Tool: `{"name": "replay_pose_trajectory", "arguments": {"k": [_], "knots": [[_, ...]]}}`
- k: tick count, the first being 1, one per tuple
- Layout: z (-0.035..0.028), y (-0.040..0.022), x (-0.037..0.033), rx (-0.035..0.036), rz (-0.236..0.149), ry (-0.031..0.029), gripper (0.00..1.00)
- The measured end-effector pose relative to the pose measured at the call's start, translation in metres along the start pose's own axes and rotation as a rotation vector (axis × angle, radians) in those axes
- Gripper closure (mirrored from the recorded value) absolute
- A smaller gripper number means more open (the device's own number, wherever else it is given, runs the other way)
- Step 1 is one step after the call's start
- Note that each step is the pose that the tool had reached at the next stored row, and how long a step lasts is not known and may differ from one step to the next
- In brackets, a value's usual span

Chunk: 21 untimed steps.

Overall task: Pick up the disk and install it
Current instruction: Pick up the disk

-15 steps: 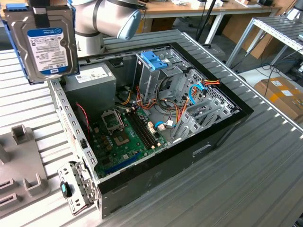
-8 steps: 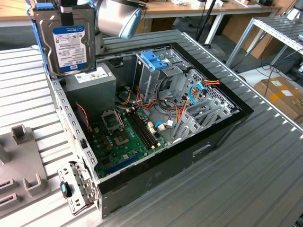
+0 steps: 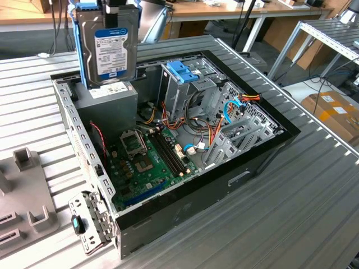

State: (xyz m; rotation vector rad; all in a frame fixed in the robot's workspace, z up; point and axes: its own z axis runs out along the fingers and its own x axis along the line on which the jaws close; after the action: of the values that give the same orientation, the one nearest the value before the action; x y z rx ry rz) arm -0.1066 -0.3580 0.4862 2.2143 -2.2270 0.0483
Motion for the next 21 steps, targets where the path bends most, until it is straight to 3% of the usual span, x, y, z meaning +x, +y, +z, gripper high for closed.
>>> {"name": "replay_pose_trajectory", "arguments": {"k": [2,6,8,9,12,14,21], "knots": [[0.0002,-0.0101,0.0000,0.0000,0.000,0.0000,0.65],[0.0008,-0.0402,-0.0002,0.0000,0.000,0.0000,0.65],[0.0010,-0.0481,-0.0003,0.0000,0.000,0.0000,0.65],[0.0013,-0.0583,-0.0003,0.0001,0.000,-0.0001,0.65],[0.0017,-0.0778,-0.0004,0.0000,0.000,0.0000,0.65],[0.0018,-0.0851,-0.0005,0.0000,0.000,0.0000,0.65],[0.0025,-0.1200,-0.0008,0.0000,0.000,0.0002,0.65]]}}
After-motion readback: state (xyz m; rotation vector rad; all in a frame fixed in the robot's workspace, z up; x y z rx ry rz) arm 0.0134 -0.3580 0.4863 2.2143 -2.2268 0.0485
